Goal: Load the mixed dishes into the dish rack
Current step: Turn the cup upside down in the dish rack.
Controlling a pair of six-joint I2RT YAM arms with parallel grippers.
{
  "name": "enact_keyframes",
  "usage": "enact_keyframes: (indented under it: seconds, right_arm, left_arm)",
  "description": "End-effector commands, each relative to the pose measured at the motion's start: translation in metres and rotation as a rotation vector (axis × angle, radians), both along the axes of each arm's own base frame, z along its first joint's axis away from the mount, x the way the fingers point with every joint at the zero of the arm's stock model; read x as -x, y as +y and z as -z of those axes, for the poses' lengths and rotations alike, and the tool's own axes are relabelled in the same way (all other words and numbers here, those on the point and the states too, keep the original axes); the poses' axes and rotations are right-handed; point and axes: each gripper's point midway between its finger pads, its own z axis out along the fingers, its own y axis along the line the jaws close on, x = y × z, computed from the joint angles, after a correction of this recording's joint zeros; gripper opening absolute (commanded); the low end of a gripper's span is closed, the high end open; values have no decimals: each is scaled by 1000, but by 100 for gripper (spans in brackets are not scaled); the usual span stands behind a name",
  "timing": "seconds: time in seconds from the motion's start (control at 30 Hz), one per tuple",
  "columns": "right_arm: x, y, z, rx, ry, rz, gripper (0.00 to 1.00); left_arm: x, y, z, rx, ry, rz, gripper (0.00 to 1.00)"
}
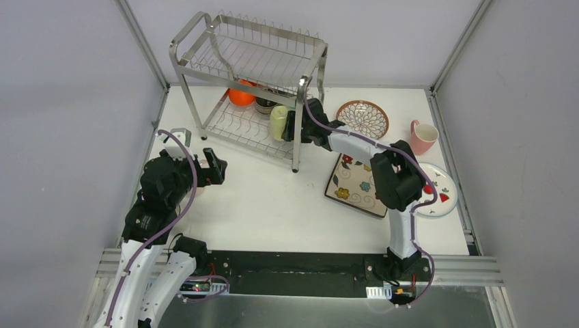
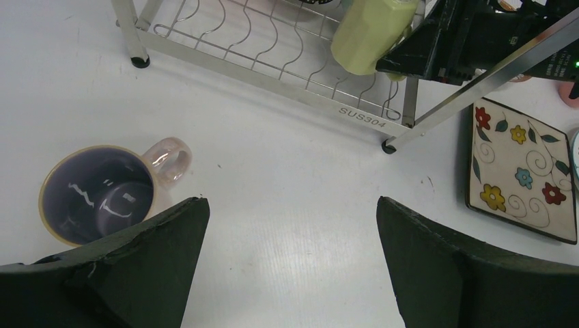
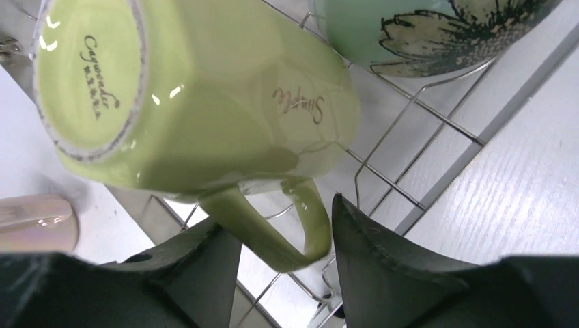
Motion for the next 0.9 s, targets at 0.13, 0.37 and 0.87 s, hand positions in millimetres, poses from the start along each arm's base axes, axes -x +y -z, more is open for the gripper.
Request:
enact_keyframes:
  seconds: [0.13, 0.37, 0.87]
  right_arm:
    - [6, 9, -67, -183, -71, -3, 53]
    - [8, 2, -80, -207, -78, -1, 52]
    - [36, -49, -94, -218, -73, 67, 61]
  left_arm:
    - [-1, 2, -2, -23, -13, -6, 98]
    - [-3, 2, 0, -23, -8, -7, 98]
    - [-12, -27, 10, 149, 55, 59, 95]
